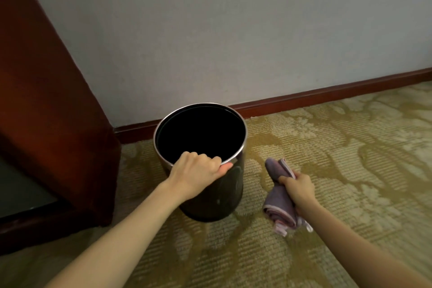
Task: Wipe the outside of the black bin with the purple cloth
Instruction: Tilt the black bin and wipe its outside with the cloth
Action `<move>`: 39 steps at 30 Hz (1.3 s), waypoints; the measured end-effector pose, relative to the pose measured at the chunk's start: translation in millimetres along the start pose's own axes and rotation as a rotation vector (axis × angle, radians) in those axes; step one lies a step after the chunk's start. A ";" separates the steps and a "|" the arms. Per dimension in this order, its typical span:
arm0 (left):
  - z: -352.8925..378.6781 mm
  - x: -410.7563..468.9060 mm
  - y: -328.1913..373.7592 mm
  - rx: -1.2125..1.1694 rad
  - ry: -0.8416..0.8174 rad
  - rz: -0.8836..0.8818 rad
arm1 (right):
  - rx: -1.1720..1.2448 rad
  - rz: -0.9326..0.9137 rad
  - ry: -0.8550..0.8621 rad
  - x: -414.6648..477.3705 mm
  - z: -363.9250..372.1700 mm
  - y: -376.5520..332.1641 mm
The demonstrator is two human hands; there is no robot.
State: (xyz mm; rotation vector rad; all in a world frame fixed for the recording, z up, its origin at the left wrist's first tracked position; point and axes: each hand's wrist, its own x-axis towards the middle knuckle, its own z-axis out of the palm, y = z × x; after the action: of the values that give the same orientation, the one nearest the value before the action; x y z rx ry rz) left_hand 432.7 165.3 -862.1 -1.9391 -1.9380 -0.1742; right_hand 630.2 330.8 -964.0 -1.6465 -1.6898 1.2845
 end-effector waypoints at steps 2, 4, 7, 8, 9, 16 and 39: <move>-0.6 1.3 1.9 -0.071 -0.006 -0.127 | 0.015 0.000 0.009 -0.6 1.7 -4.3; -4.3 0.6 -2.0 -0.153 0.019 -0.239 | 0.051 0.005 0.021 -0.6 6.4 -9.6; -10.2 -1.5 -17.8 -0.252 0.072 -0.372 | 0.115 0.019 0.005 -1.8 19.4 -20.0; -11.5 -3.3 -25.9 -0.272 0.093 -0.416 | 0.137 0.020 -0.008 -3.2 25.2 -23.7; -12.8 -4.1 -34.7 -0.284 0.110 -0.464 | 0.158 0.014 -0.020 -4.9 31.8 -27.3; -15.8 -15.7 -82.6 -0.282 0.225 -0.726 | 0.134 -0.119 -0.052 -26.4 72.5 -59.3; -6.2 -46.4 -131.1 -0.293 0.390 -0.638 | -0.127 -0.226 -0.061 -0.2 136.7 -137.2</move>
State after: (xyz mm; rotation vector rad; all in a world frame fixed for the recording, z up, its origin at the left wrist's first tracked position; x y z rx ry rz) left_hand 303.5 115.4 -848.7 -1.2295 -2.2594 -0.9762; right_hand 444.8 309.6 -912.0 -1.4465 -1.9660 1.1497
